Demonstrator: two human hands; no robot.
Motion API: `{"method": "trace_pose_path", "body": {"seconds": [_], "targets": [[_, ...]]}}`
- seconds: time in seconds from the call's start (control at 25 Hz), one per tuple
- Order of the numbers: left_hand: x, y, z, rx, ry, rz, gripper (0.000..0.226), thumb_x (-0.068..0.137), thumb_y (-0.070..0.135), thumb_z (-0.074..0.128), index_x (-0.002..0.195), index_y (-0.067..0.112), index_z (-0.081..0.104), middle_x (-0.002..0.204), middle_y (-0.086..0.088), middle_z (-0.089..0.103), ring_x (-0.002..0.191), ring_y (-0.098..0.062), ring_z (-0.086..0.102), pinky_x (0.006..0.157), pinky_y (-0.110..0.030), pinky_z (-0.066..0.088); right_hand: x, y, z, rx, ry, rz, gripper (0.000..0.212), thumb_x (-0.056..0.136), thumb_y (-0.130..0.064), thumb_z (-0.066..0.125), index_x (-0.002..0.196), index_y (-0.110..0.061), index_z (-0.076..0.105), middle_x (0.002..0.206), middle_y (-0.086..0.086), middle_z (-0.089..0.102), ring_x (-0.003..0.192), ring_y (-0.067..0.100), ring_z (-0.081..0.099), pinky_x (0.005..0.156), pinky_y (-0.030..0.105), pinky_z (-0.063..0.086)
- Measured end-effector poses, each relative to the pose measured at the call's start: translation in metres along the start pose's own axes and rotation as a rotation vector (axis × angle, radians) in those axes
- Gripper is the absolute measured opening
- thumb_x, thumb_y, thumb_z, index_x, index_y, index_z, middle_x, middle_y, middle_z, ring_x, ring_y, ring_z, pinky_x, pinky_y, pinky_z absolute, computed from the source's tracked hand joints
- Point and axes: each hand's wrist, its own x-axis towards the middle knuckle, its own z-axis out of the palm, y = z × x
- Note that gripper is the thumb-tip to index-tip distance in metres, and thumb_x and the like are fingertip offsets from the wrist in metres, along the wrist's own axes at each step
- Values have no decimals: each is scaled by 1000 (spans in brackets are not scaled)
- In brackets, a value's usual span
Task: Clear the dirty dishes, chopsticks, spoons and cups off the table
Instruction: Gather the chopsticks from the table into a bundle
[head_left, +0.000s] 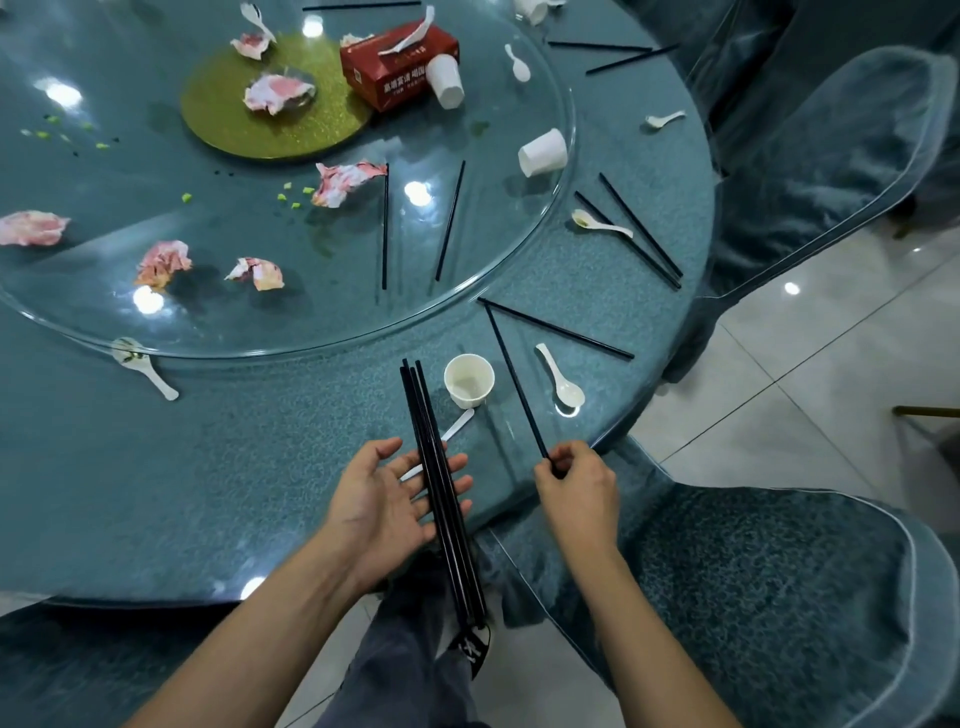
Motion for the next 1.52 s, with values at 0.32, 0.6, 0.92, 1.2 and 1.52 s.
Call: {"method": "trace_pose_path", "body": {"seconds": [0.32, 0.6, 0.92, 1.2, 1.52], "targets": [[28, 21, 42, 20, -31, 36, 45, 97, 37, 41, 117, 3, 61, 123, -22, 68, 105, -36, 65, 93, -52, 52, -30, -46, -34, 231, -147, -64, 9, 84, -25, 73, 84, -29, 66, 77, -10, 70, 76, 4, 66, 77, 34, 58], [58, 64, 57, -40, -48, 104, 42, 98, 32, 41, 125, 4, 57, 127, -26, 67, 107, -38, 64, 101, -57, 49, -14, -70, -17, 155, -163, -80, 8, 80, -32, 72, 81, -27, 65, 71, -11, 67, 70, 6, 62, 75, 37, 56], [94, 114, 64, 59, -64, 108, 39, 96, 33, 44, 118, 7, 63, 120, -19, 71, 107, -35, 66, 90, -51, 56, 46, -98, -21, 107, -105, -68, 14, 87, -43, 67, 86, -28, 66, 77, -11, 68, 76, 6, 64, 73, 31, 55], [110, 129, 65, 126, -48, 71, 44, 98, 34, 45, 127, 7, 63, 126, -19, 70, 112, -34, 66, 94, -52, 55, 155, -67, -22, -125, 83, -51, 14, 92, -27, 65, 104, -20, 69, 103, 1, 70, 97, 24, 64, 89, 41, 51], [118, 129, 68, 97, -1, 98, 51, 97, 37, 42, 132, 4, 60, 127, -21, 68, 108, -34, 67, 95, -52, 54, 224, -44, 3, -445, 18, -200, 17, 94, -21, 62, 110, -21, 69, 111, 6, 65, 105, 30, 58, 93, 42, 40]]}}
